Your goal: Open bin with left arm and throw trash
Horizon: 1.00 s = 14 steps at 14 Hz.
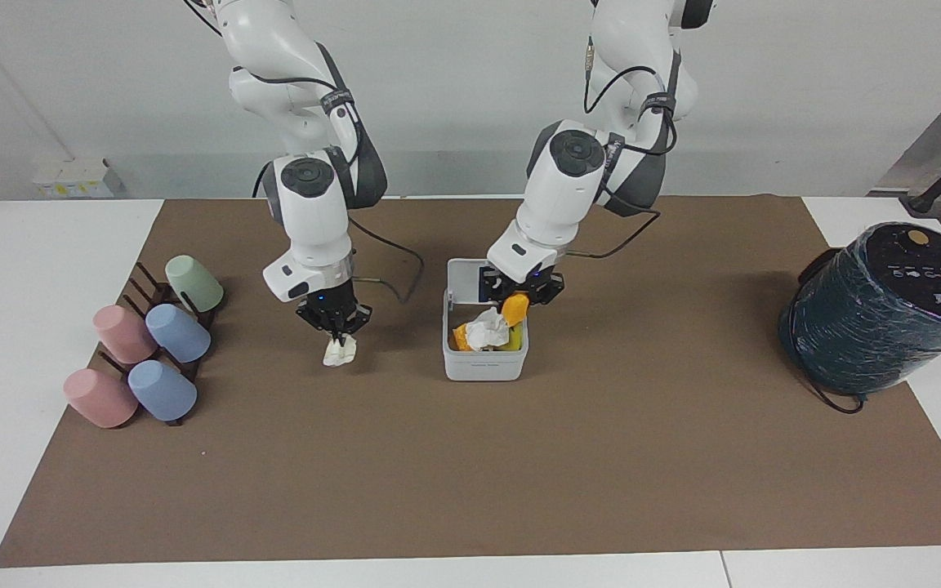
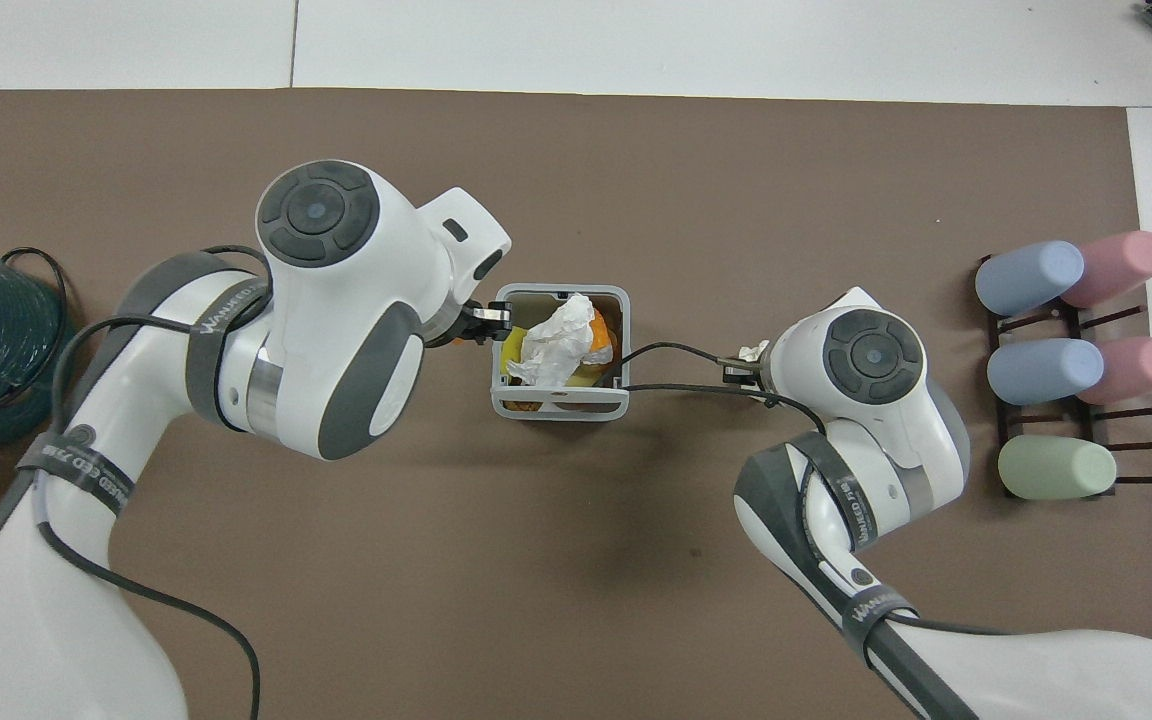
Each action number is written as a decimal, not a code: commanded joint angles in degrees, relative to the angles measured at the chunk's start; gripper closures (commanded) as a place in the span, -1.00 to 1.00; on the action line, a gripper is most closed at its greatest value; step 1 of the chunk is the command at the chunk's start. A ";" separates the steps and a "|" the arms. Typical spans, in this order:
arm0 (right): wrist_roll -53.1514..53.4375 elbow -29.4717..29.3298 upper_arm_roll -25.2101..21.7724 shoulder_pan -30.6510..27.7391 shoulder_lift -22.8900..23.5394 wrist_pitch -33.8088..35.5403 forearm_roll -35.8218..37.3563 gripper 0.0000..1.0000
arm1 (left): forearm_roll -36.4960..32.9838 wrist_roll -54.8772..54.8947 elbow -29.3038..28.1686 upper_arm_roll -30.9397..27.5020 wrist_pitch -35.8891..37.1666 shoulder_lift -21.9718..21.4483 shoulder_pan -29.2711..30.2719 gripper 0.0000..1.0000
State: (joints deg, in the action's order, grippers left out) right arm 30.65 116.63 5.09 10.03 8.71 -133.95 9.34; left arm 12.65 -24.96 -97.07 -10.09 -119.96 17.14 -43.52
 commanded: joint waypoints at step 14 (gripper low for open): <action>3.08 -12.46 0.97 2.08 -3.36 7.38 -9.69 1.00 | 0.18 0.87 13.38 -1.25 19.65 -0.26 7.99 -1.00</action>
State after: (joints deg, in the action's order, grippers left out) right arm 31.04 108.10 5.75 10.22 2.59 -127.69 0.70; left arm 12.68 -25.70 -87.90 -11.70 -105.84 16.92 -39.45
